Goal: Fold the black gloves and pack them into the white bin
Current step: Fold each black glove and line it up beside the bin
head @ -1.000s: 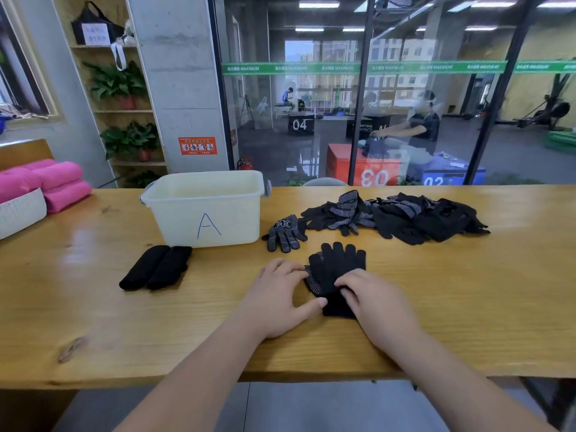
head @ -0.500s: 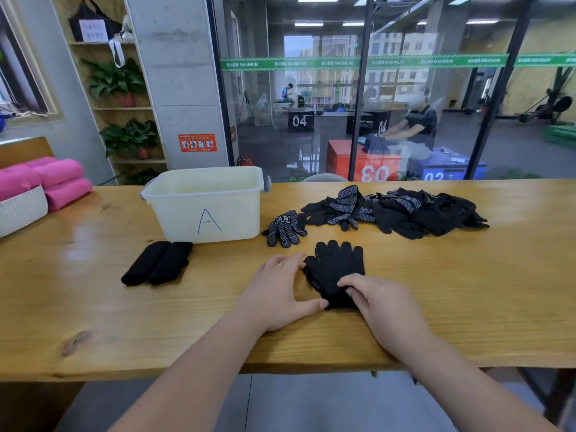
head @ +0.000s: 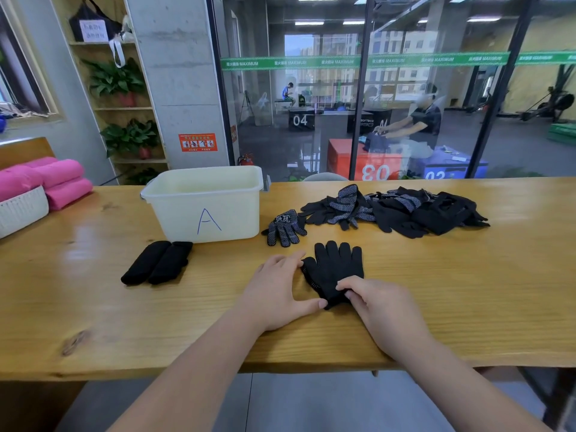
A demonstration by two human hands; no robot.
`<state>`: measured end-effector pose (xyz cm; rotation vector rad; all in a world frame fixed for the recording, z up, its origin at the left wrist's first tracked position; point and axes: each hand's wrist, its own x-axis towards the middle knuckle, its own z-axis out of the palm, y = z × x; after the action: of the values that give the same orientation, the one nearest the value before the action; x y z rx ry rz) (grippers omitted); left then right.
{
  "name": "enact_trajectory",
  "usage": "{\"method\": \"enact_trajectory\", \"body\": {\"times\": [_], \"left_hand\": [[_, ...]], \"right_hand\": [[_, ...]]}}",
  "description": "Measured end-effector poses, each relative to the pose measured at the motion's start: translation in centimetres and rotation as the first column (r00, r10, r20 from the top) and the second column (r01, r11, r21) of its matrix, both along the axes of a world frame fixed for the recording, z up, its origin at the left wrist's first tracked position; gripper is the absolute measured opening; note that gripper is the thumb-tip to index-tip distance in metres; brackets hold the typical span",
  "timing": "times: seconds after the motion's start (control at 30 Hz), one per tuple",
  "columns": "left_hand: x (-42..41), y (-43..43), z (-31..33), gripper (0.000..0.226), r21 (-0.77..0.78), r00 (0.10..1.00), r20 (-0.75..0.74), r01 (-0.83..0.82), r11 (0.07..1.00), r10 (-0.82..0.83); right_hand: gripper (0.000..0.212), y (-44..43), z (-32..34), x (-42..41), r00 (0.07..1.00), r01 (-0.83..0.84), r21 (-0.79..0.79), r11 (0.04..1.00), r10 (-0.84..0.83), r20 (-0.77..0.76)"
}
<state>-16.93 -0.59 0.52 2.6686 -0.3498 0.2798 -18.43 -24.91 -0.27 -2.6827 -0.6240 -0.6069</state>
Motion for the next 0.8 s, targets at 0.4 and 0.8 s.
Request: {"method": "enact_trajectory", "body": {"times": [0.4, 0.8], "left_hand": [[0.3, 0.0, -0.5, 0.115, 0.038, 1.0, 0.019, -0.002, 0.999, 0.001], [1.1, 0.5, -1.4, 0.096, 0.102, 0.999, 0.024, 0.033, 0.994, -0.036]], "right_hand": [[0.016, 0.0, 0.2, -0.2, 0.999, -0.028, 0.024, 0.999, 0.029, -0.024], [0.027, -0.2, 0.0, 0.0, 0.994, -0.11, -0.013, 0.994, 0.11, 0.02]]}}
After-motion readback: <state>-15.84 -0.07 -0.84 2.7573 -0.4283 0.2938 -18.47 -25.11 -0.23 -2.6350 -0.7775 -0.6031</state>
